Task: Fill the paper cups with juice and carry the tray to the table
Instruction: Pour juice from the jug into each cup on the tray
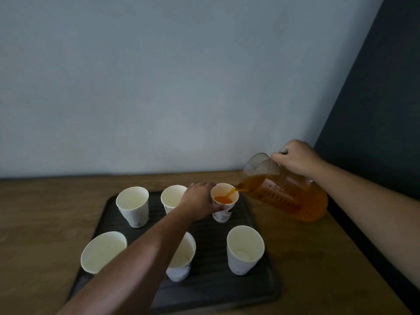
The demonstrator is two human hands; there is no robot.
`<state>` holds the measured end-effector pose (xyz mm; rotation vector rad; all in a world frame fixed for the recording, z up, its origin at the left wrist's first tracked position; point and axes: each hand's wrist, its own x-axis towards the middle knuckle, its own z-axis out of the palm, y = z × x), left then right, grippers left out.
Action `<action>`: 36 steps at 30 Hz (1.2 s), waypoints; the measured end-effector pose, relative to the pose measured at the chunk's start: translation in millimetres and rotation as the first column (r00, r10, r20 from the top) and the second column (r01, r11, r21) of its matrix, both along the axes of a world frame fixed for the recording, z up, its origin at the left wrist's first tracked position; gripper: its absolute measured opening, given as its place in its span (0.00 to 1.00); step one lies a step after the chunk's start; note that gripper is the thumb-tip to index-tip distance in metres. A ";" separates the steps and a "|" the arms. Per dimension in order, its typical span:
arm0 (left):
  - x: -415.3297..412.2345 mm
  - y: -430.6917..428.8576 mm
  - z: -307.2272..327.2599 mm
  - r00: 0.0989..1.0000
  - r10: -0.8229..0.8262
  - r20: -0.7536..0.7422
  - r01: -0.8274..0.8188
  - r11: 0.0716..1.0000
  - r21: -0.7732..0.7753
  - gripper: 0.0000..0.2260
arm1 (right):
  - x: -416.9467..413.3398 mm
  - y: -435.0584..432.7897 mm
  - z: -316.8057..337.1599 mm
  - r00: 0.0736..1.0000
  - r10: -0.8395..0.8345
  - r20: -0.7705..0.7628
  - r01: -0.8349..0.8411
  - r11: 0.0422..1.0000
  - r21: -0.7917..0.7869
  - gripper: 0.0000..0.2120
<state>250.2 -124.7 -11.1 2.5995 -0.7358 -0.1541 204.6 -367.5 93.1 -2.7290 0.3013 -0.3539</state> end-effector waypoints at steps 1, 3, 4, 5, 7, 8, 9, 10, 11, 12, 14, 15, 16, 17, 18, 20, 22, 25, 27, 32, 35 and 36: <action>0.4 -0.2 0.1 1.000 0.000 -0.003 0.000 1.000 -0.001 0.32 | 0.4 -0.8 0.0 1.000 0.000 -0.003 0.000 1.000 0.002 0.20; 1.2 0.2 0.1 1.000 0.001 -0.007 -0.001 1.000 -0.003 0.32 | 1.7 -1.6 0.0 1.000 0.006 -0.011 -0.006 1.000 0.007 0.18; 1.3 0.4 -0.2 1.000 0.001 -0.005 -0.001 1.000 -0.005 0.32 | 2.4 -1.7 -0.1 1.000 0.006 -0.013 -0.006 1.000 0.009 0.17; 1.1 0.3 -0.4 1.000 0.001 -0.003 -0.001 1.000 -0.004 0.32 | 3.3 -1.6 -0.5 1.000 0.004 -0.012 -0.004 1.000 0.010 0.17; 0.8 0.2 -1.1 1.000 0.004 0.002 -0.004 1.000 -0.003 0.32 | 4.2 -0.8 -1.5 1.000 0.001 -0.006 -0.001 1.000 0.008 0.18; 1.1 -0.2 -1.6 1.000 0.008 0.003 -0.008 1.000 -0.006 0.32 | 4.0 -0.3 -2.1 1.000 0.000 -0.005 0.000 1.000 0.007 0.18; 1.2 0.0 -2.0 1.000 0.011 0.002 -0.011 1.000 -0.010 0.32 | 3.8 0.1 -2.9 1.000 -0.001 -0.006 0.001 1.000 0.007 0.18; 1.2 0.0 -2.0 1.000 0.012 -0.001 -0.012 1.000 -0.014 0.32 | 3.5 -0.3 -3.6 1.000 -0.001 -0.007 0.001 1.000 0.008 0.18; 1.3 0.3 -2.1 1.000 0.012 -0.006 -0.012 1.000 -0.017 0.32 | 3.3 -1.0 -4.6 1.000 -0.002 -0.008 0.002 1.000 0.012 0.18; 1.4 0.4 -2.1 1.000 0.012 -0.013 -0.012 1.000 -0.019 0.32 | 3.4 -1.5 -5.6 1.000 -0.004 -0.008 0.004 1.000 0.018 0.18; 1.0 0.1 -2.1 1.000 0.011 -0.021 -0.011 1.000 -0.016 0.31 | 3.3 -1.9 -8.7 1.000 -0.010 -0.001 0.010 0.999 0.031 0.17; 0.6 -0.2 -1.9 1.000 0.011 -0.022 -0.011 1.000 -0.015 0.31 | 3.6 -1.8 -10.2 1.000 -0.013 0.005 0.012 0.999 0.042 0.17; 0.3 -0.5 -1.9 1.000 0.014 -0.023 -0.014 1.000 -0.017 0.31 | 3.8 -1.6 -11.6 1.000 -0.015 0.012 0.014 0.999 0.053 0.17; 0.3 -0.8 -1.9 1.000 0.017 -0.024 -0.017 1.000 -0.020 0.31 | 3.7 -1.2 -12.9 1.000 -0.014 0.017 0.013 0.998 0.060 0.17; 0.2 -1.0 -1.7 1.000 0.018 -0.026 -0.018 1.000 -0.022 0.31 | 3.5 -0.7 -13.6 1.000 -0.013 0.019 0.011 0.998 0.061 0.18; 0.0 -1.0 -1.3 1.000 0.017 -0.023 -0.018 1.000 -0.025 0.31 | 3.7 0.0 -14.2 1.000 -0.013 0.013 0.013 0.999 0.048 0.18; 0.0 -0.9 -1.2 1.000 0.015 -0.017 -0.016 1.000 -0.023 0.31 | 3.9 0.6 -13.8 1.000 -0.016 -0.003 0.016 0.999 0.041 0.18; 0.9 -0.9 -2.2 1.000 0.018 -0.019 -0.018 1.000 -0.020 0.31 | 3.5 1.1 -11.1 1.000 -0.029 -0.001 0.029 0.999 0.045 0.17; 1.1 -0.4 -3.2 1.000 0.015 -0.020 -0.016 1.000 -0.021 0.31 | 2.4 0.9 -9.9 0.999 -0.040 0.006 0.040 0.997 0.062 0.18; 1.5 -1.4 -3.0 1.000 0.013 -0.004 -0.013 1.000 -0.020 0.31 | -0.8 -0.4 -13.2 0.995 -0.093 0.033 0.088 0.989 0.121 0.20; 1.6 -0.6 -4.9 1.000 0.022 0.001 -0.022 1.000 -0.014 0.31 | -1.9 -1.6 -14.4 0.990 -0.136 0.043 0.126 0.976 0.177 0.17; 1.4 -0.1 -5.5 1.000 0.023 0.000 -0.023 1.000 -0.013 0.31 | -2.6 -2.1 -14.9 0.987 -0.150 0.050 0.138 0.972 0.192 0.16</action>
